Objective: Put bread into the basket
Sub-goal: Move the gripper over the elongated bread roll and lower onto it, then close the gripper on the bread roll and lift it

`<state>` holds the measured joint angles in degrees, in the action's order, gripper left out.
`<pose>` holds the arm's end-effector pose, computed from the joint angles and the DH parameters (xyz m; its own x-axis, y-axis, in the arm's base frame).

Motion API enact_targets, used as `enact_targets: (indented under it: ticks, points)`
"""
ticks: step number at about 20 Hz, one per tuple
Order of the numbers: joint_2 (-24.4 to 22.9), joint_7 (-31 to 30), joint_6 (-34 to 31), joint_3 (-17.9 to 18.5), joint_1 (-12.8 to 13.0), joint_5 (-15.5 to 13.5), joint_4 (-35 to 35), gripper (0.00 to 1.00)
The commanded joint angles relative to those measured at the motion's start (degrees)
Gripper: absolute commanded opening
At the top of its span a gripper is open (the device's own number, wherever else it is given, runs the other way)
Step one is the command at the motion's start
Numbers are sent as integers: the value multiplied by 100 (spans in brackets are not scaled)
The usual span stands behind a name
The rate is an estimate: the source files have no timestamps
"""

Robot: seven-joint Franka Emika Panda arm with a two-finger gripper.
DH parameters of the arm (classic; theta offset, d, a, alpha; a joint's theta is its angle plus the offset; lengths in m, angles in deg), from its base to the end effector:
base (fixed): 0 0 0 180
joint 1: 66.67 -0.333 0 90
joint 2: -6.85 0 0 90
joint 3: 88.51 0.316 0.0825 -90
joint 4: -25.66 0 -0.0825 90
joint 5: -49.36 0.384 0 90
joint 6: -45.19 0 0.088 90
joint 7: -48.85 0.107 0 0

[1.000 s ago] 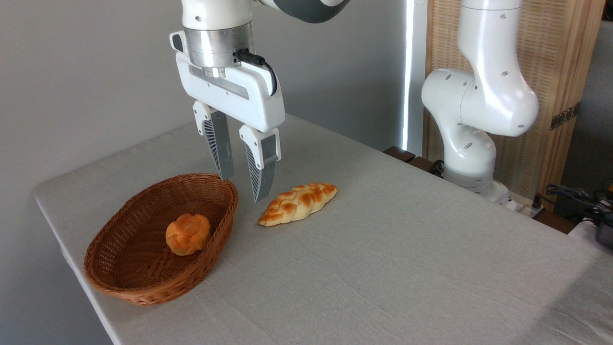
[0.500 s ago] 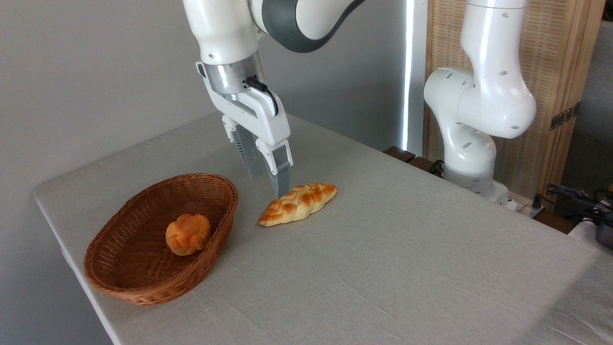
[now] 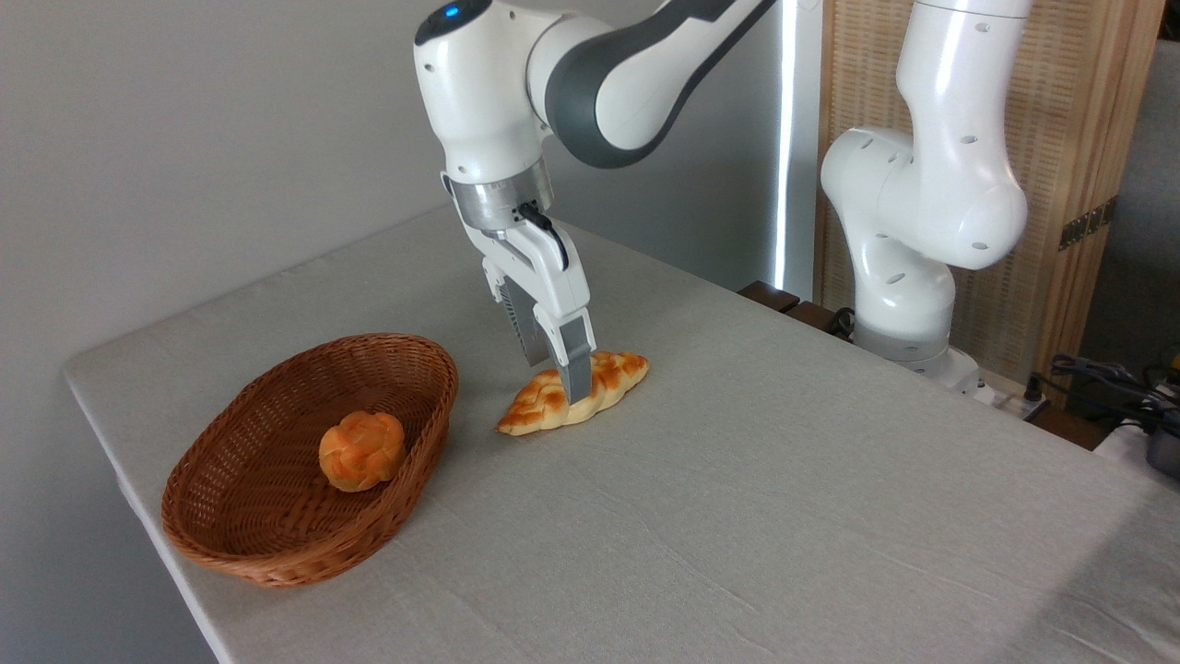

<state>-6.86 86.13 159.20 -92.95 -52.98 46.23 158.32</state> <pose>0.4357 -0.1470 0.4314 0.5877 -0.8075 -0.0513 -0.8039 -0.5899 0.0761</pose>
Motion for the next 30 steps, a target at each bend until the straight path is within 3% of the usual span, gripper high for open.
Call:
enact_targets:
  ticks: [1, 5, 6, 8, 9, 22, 27, 30]
  points:
    - [18, 139, 227, 67, 81, -83, 163, 100]
    - [158, 139, 253, 67, 81, -48, 163, 99]
    - [167, 139, 253, 67, 81, -30, 163, 84]
    - [194, 156, 253, 67, 81, -39, 154, 41]
    - [211, 165, 253, 67, 81, -56, 154, 36]
    - [168, 148, 175, 75, 72, -83, 67, 37]
    - [88, 121, -457, 181, 55, -109, -784, 38]
    - [123, 17, -511, 242, 20, -451, -1285, 38]
